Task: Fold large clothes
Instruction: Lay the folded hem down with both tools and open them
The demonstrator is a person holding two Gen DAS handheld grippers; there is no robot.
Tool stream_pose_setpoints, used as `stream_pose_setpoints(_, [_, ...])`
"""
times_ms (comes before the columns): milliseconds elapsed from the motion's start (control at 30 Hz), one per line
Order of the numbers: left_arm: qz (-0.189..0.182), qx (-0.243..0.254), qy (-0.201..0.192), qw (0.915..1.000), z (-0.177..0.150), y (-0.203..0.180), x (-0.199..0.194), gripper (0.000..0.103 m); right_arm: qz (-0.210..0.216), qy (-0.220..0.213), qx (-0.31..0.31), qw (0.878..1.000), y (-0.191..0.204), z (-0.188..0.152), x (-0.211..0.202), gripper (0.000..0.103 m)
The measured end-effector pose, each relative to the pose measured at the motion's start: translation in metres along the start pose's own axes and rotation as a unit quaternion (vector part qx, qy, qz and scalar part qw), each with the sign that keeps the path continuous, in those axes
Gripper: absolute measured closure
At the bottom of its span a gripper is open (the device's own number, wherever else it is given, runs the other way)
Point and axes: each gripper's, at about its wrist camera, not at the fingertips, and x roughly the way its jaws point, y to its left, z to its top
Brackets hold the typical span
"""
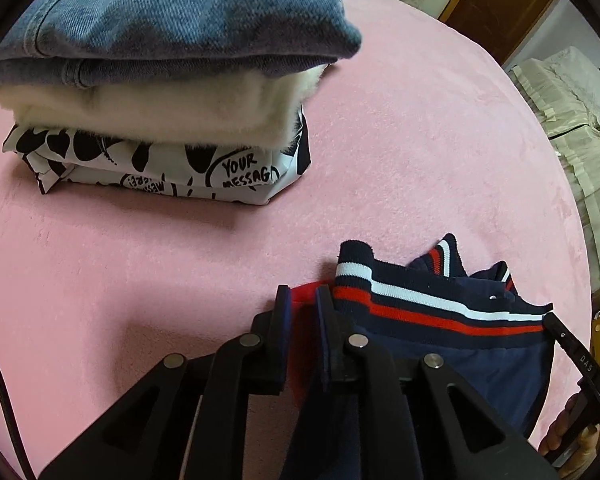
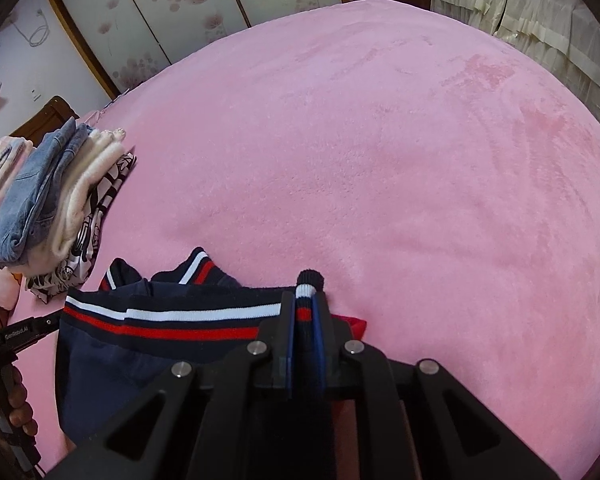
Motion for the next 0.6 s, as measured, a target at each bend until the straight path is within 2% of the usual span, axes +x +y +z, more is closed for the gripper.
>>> stream_pose_setpoints(367, [-0.011, 0.022, -0.038, 0.9990, 0.018, -0.015, -0.024, 0.079, -0.005, -0.007, 0.005, 1.000, 0.001, -0.003, -0.002, 0.093])
stream_pose_setpoints(600, [-0.038, 0.013, -0.050, 0.9979, 0.014, -0.011, -0.023, 0.053, -0.004, -0.010, 0.005, 1.000, 0.000, -0.003, -0.002, 0.092])
